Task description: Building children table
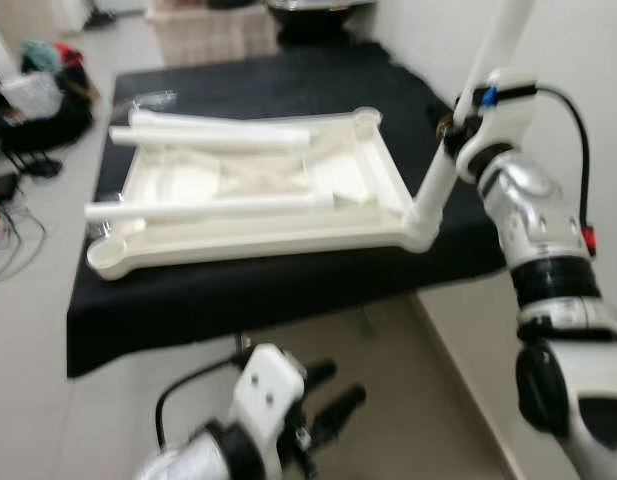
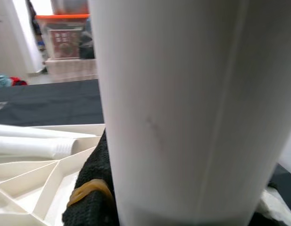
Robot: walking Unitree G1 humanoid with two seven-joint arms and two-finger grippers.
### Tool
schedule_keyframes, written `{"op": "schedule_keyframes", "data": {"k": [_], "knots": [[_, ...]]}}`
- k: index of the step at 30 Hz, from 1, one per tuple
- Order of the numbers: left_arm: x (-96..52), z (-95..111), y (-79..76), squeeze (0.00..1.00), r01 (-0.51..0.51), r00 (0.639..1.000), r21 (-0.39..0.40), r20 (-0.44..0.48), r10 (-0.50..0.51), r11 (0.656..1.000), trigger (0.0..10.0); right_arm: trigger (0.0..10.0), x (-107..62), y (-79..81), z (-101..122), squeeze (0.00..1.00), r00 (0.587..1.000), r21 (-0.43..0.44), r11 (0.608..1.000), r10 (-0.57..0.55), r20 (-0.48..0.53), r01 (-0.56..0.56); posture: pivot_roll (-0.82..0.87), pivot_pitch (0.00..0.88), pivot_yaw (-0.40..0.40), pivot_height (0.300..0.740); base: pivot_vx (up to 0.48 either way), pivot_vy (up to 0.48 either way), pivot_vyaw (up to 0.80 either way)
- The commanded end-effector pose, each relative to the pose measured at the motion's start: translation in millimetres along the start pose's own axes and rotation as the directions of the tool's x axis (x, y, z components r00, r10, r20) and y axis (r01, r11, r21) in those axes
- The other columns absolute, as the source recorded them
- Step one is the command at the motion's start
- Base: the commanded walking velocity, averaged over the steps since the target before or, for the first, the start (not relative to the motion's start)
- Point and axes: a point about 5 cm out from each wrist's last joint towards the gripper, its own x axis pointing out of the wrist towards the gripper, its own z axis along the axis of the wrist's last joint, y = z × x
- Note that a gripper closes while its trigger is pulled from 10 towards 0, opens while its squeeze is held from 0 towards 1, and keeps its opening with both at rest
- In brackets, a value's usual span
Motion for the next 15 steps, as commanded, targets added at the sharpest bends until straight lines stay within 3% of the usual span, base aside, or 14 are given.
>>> {"op": "schedule_keyframes", "data": {"k": [1, 5, 9, 15], "knots": [[-1.5, -1.9, -1.1, 0.0, 0.004, 1.0, -0.012, -0.013, -0.004, 1.0, 10.0, 10.0, -9.5, -9.8, -49.4, 0.0, 0.976, -0.007, 0.996, -0.087, -0.201, 0.088, 0.1, 0.229, -0.021, 0.74, 0.0, 0.0, 0.0], [-1.3, -1.7, -0.7, 0.0, 0.003, 1.0, -0.01, -0.013, -0.003, 1.0, 10.0, 10.0, -8.2, -9.4, -49.8, 0.0, 0.963, -0.034, 0.987, -0.16, -0.217, 0.157, 0.1, 0.231, -0.023, 0.74, 0.0, 0.0, 0.0], [-0.4, -1.5, -0.2, 0.0, -0.002, 1.0, -0.011, -0.008, 0.002, 1.0, 10.0, 10.0, -2.7, 13.7, -44.4, 0.0, 0.967, -0.04, 0.988, -0.153, -0.201, 0.148, 0.1, 0.227, -0.025, 0.74, 0.0, 0.0, 0.0], [0.7, -0.6, 0.4, 0.0, -0.004, 1.0, -0.006, -0.004, 0.004, 1.0, 10.0, 10.0, 1.0, 24.4, -40.7, 0.0, 0.963, -0.044, 0.983, -0.186, -0.194, 0.181, 0.1, 0.224, -0.028, 0.74, 0.0, 0.0, 0.0]]}}
